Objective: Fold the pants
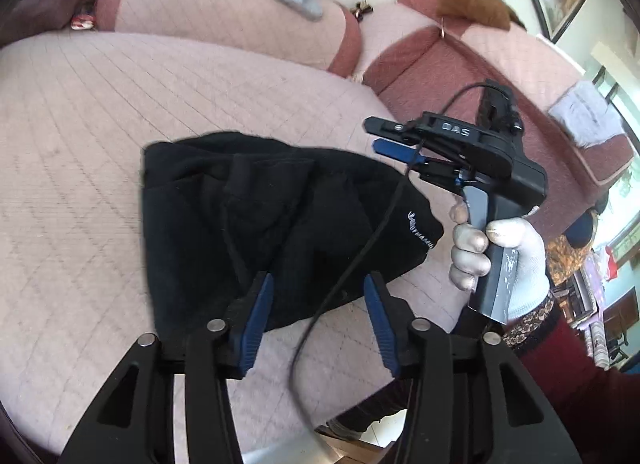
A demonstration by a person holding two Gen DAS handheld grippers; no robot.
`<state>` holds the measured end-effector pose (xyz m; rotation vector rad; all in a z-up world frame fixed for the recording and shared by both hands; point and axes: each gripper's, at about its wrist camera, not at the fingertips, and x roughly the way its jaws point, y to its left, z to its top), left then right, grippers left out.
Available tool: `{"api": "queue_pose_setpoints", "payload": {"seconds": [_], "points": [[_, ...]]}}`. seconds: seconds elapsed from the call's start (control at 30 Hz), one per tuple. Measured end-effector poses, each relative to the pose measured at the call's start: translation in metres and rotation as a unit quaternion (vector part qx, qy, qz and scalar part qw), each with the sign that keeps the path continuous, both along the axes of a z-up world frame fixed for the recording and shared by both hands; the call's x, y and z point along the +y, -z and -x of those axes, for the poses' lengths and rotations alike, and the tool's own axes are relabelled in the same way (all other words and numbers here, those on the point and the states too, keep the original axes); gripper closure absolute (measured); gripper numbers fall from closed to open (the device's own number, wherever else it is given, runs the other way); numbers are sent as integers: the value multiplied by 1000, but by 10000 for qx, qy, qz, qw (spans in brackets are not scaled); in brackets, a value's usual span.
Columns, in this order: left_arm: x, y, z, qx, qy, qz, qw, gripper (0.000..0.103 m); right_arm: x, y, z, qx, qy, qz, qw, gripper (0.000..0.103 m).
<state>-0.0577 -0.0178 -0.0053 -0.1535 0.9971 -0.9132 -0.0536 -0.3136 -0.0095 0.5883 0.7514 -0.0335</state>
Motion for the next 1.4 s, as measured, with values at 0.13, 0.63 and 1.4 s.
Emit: {"api": "queue_pose_setpoints", "payload": {"seconds": [0.13,0.63,1.4], "points": [[27,-2,-17,-86,-573,-170,9982,50,37,-23,2,-421,-481,-152,9978,61],[31,39,-55,423,-1173,-141,9921,50,62,17,12,667,-78,475,9966,59],[45,18,-50,-51,-1255,-269,9917,49,51,27,47,1605,658,1493,9735,97]]}}
